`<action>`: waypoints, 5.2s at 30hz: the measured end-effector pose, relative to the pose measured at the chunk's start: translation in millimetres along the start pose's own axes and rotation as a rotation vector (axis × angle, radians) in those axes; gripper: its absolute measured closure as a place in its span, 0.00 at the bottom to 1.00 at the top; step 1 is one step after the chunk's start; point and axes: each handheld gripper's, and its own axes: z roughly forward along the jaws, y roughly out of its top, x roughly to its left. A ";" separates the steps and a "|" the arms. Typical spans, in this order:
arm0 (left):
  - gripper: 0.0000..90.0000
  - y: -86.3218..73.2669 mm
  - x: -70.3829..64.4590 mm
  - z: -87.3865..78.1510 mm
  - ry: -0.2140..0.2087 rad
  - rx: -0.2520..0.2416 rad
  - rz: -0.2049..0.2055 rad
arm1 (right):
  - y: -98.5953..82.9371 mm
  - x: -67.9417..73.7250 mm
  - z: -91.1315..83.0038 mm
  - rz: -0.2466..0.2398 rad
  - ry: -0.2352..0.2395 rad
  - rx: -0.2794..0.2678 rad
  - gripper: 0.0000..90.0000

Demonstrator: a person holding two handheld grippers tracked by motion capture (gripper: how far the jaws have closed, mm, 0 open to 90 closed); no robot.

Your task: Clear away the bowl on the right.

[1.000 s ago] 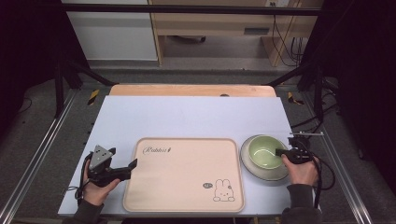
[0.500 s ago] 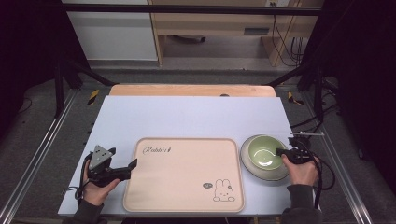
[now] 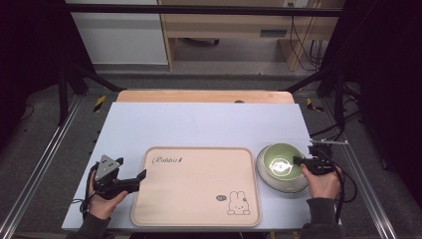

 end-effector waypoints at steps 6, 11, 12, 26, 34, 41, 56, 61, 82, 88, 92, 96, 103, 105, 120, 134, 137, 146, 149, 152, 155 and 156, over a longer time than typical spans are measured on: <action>0.09 0.1 -0.4 0.0 -0.001 0.000 0.001 | 1.0 5.8 -5.8 -0.025 0.021 -0.012 0.92; 0.09 0.1 -0.8 0.1 -0.001 -0.001 0.001 | 0.9 9.6 -10.4 -0.028 0.034 -0.013 0.92; 0.09 0.2 -0.9 0.0 -0.002 -0.002 0.001 | 0.9 9.9 -11.0 -0.033 0.035 -0.017 0.92; 0.09 0.6 -1.2 -0.6 -0.005 -0.005 0.001 | 2.7 22.4 -19.5 -0.055 0.076 -0.032 0.92; 0.09 0.7 -1.3 -1.6 -0.006 -0.005 0.007 | 3.8 33.1 -24.2 -0.085 0.106 -0.046 0.92; 0.09 0.3 -1.9 -1.4 -0.006 -0.006 0.008 | 4.6 47.8 -29.7 -0.126 0.123 -0.051 0.92; 0.09 0.1 -2.9 -1.3 -0.009 -0.008 0.011 | 5.1 70.6 -31.9 -0.180 0.193 -0.050 0.92; 0.08 0.1 -3.4 -1.1 -0.012 -0.009 0.011 | 5.3 78.0 -31.4 -0.198 0.209 -0.047 0.92; 0.08 0.9 -3.2 -3.1 -0.016 -0.021 0.008 | 12.7 111.8 -22.0 -0.259 0.265 -0.025 0.92; 0.08 1.1 -3.6 -3.4 -0.019 -0.023 0.009 | 18.9 127.0 -18.2 -0.279 0.291 -0.032 0.92; 0.08 1.2 -3.7 -3.7 -0.019 -0.024 0.010 | 22.0 137.0 -14.7 -0.290 0.307 -0.033 0.92; 0.08 1.4 -3.5 -4.3 -0.020 -0.025 0.009 | 24.9 148.3 -9.9 -0.299 0.321 -0.031 0.92; 0.08 2.1 -3.6 -5.5 -0.021 -0.030 0.007 | 28.0 162.4 -0.7 -0.313 0.332 -0.026 0.92; 0.08 2.0 -3.6 -5.4 -0.020 -0.030 0.008 | 28.9 165.4 2.3 -0.312 0.335 -0.024 0.92; 0.08 2.1 -3.8 -5.8 -0.023 -0.031 0.010 | 29.1 186.4 33.5 -0.323 0.334 0.009 0.92; 0.08 2.3 -4.4 -6.0 -0.024 -0.031 0.013 | 27.9 198.2 57.4 -0.304 0.327 0.031 0.92; 0.08 2.2 -4.4 -6.0 -0.025 -0.031 0.014 | 27.9 199.1 60.5 -0.306 0.328 0.031 0.92; 0.08 2.0 -4.3 -5.8 -0.026 -0.030 0.013 | 26.5 203.9 74.9 -0.292 0.320 0.051 0.92; 0.08 2.0 -4.1 -5.9 -0.025 -0.030 0.014 | 26.0 205.2 79.6 -0.289 0.314 0.062 0.92; 0.08 2.0 -4.3 -5.7 -0.026 -0.030 0.014 | 24.3 207.4 84.9 -0.287 0.309 0.076 0.92; 0.08 1.8 -4.3 -5.4 -0.025 -0.029 0.013 | 23.4 209.0 88.3 -0.284 0.307 0.081 0.92; 0.08 1.8 -4.2 -5.4 -0.026 -0.029 0.013 | 23.2 209.4 89.3 -0.286 0.309 0.083 0.92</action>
